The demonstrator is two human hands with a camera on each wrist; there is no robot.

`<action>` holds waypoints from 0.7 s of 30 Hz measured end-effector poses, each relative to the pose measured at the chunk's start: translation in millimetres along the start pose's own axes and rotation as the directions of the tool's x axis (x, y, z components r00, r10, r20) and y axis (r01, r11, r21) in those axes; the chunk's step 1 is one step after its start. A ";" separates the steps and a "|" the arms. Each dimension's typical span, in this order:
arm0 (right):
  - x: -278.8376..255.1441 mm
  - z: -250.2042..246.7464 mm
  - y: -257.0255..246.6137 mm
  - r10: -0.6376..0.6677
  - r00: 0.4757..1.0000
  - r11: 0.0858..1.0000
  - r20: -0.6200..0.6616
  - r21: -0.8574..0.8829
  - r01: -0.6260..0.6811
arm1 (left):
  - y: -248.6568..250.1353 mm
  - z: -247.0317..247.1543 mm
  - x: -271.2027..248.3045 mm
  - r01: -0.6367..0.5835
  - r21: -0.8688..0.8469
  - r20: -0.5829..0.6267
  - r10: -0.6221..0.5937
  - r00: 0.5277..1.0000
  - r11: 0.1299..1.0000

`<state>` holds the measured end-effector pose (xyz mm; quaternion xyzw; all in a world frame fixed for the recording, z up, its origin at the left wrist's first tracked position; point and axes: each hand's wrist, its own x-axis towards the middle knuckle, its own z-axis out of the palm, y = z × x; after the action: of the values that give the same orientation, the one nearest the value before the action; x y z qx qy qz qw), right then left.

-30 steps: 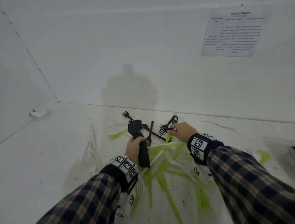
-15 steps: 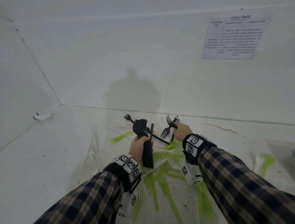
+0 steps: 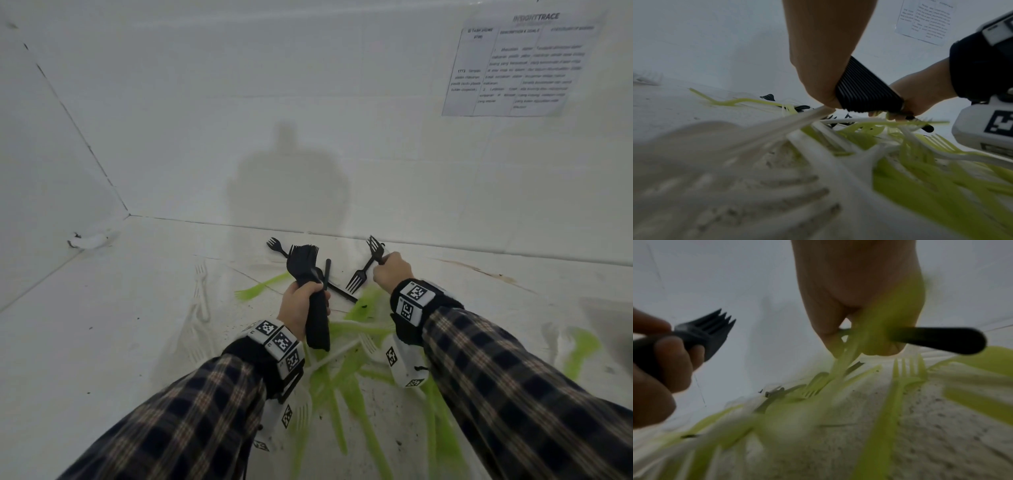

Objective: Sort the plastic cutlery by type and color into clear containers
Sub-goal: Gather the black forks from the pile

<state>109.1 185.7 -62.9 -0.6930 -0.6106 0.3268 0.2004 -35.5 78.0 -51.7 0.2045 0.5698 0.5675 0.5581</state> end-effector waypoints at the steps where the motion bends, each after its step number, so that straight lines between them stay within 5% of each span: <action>1: 0.6 0.1 -2.6 -0.006 1.000 1.000 0.001 0.023 0.006 | -0.1 0.2 0.2 0.003 0.003 -0.002 -0.003 1.000 1.000; 8: 3.1 2.6 -6.3 -0.152 0.988 0.987 -0.018 -0.054 0.151 | -0.8 0.6 4.2 0.024 0.002 -0.042 -0.023 0.999 1.000; 13: 5.7 8.2 -7.0 -0.275 0.929 0.809 0.248 -0.462 0.363 | -0.6 0.5 4.2 0.003 -0.037 -0.061 -0.006 0.998 0.999; 21: 8.8 8.7 -0.9 -0.327 0.893 0.710 0.308 -0.544 0.448 | 1.4 -15.1 13.1 -0.002 -0.013 -0.063 0.001 0.998 1.000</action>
<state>102.8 193.4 -70.3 -0.5414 -0.8302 0.1302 -0.0247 -53.0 83.4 -59.8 0.1831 0.5832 0.5781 0.5406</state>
